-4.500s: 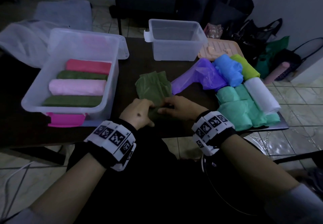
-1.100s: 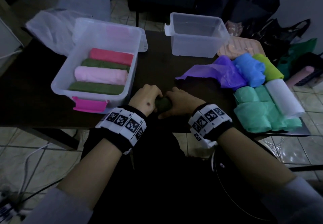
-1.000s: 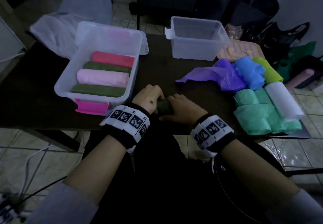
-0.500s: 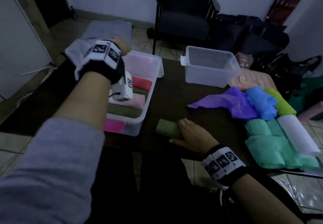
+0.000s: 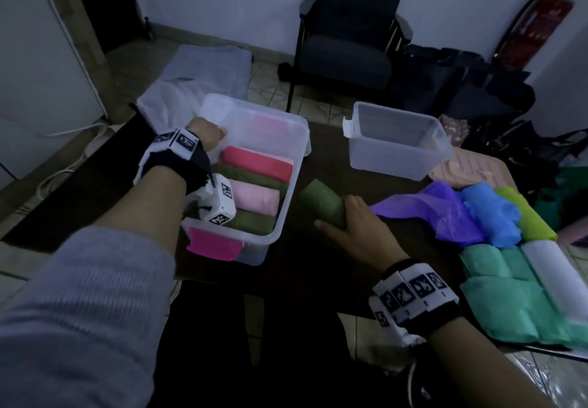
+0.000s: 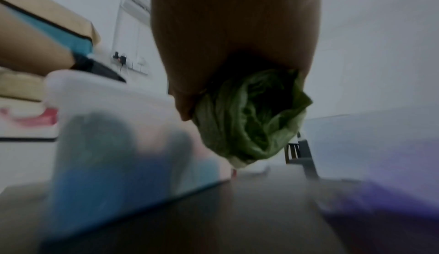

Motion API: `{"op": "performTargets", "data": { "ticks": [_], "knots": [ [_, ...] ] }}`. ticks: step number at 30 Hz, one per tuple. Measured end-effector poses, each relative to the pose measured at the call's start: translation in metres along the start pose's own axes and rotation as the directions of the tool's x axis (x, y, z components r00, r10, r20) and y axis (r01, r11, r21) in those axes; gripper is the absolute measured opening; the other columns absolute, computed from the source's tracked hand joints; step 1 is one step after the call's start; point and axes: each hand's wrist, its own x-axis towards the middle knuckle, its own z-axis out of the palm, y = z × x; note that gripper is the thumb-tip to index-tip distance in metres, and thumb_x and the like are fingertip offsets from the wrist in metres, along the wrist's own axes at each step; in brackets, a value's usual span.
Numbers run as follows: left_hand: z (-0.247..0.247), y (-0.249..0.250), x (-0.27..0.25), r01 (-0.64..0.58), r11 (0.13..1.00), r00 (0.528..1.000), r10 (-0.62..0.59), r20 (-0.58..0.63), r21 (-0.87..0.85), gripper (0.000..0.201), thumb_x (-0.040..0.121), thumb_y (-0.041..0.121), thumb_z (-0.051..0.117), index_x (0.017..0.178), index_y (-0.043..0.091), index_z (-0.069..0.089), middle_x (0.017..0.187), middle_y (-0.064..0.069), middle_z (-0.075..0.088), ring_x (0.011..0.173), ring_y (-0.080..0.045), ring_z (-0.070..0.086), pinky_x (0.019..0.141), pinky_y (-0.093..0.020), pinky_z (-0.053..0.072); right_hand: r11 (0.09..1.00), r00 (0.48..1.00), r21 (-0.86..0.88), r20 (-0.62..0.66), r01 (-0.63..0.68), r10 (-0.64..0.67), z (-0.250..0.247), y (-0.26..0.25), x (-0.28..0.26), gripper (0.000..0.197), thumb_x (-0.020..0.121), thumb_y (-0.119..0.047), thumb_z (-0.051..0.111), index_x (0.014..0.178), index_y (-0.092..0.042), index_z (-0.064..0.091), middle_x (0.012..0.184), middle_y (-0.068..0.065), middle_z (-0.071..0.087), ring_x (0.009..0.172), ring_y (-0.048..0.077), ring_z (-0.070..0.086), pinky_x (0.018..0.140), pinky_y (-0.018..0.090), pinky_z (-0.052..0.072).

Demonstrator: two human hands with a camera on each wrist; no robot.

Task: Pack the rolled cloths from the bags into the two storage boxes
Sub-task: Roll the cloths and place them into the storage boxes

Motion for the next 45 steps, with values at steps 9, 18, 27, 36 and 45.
{"op": "performTargets", "data": {
  "ticks": [9, 18, 27, 36, 45],
  "knots": [
    [-0.004, -0.006, -0.017, -0.037, 0.952, 0.998, 0.054, 0.046, -0.303, 0.047, 0.094, 0.016, 0.055, 0.135, -0.003, 0.044, 0.139, -0.015, 0.046, 0.129, -0.027, 0.044, 0.106, -0.023, 0.029, 0.991, 0.927, -0.134, -0.370, 0.008, -0.057, -0.045, -0.044, 0.045, 0.053, 0.089, -0.050, 0.054, 0.116, -0.005, 0.044, 0.116, 0.013, 0.049, 0.104, 0.026, 0.051, 0.084, 0.038, 0.047],
    [-0.008, -0.005, -0.055, -0.200, 0.762, 0.975, 0.216, -0.049, -0.616, 0.017, 0.097, 0.009, 0.044, 0.106, 0.011, 0.059, 0.084, 0.002, 0.060, 0.074, -0.004, 0.055, 0.055, -0.005, 0.046, 0.930, 0.865, -0.192, -0.347, 0.313, -0.363, -0.051, -0.115, 0.089, 0.059, 0.087, -0.050, 0.057, 0.118, -0.001, 0.047, 0.115, 0.016, 0.049, 0.104, 0.031, 0.050, 0.083, 0.038, 0.038],
    [-0.011, -0.018, -0.070, -0.318, 0.702, 0.947, 0.272, -0.173, -0.637, 0.026, 0.096, 0.008, 0.047, 0.117, 0.009, 0.061, 0.100, -0.002, 0.066, 0.082, -0.004, 0.061, 0.071, -0.011, 0.049, 0.876, 0.902, -0.449, -0.283, 0.177, -0.327, -0.038, -0.121, 0.085, 0.055, 0.092, -0.047, 0.048, 0.125, -0.004, 0.041, 0.123, 0.013, 0.046, 0.112, 0.029, 0.046, 0.083, 0.039, 0.040],
    [-0.007, -0.021, -0.070, -0.334, 0.743, 0.943, 0.257, -0.213, -0.581, 0.028, 0.095, 0.010, 0.047, 0.118, 0.011, 0.062, 0.106, -0.004, 0.068, 0.100, -0.018, 0.063, 0.094, -0.036, 0.050, 0.881, 0.927, -0.411, -0.180, 0.234, -0.330, -0.043, -0.122, 0.086, 0.065, 0.088, -0.047, 0.055, 0.135, -0.008, 0.034, 0.132, 0.014, 0.044, 0.121, 0.031, 0.043, 0.095, 0.042, 0.040],
    [-0.006, -0.020, -0.069, -0.338, 0.765, 0.941, 0.256, -0.223, -0.548, 0.029, 0.095, 0.013, 0.048, 0.121, 0.013, 0.061, 0.110, -0.005, 0.067, 0.104, -0.018, 0.062, 0.097, -0.040, 0.049, 0.855, 0.927, -0.444, -0.125, 0.267, -0.354, -0.038, -0.124, 0.073, 0.041, 0.097, -0.018, 0.042, 0.139, -0.015, 0.038, 0.128, 0.013, 0.042, 0.117, 0.031, 0.045, 0.085, 0.041, 0.047]
  ]
}}
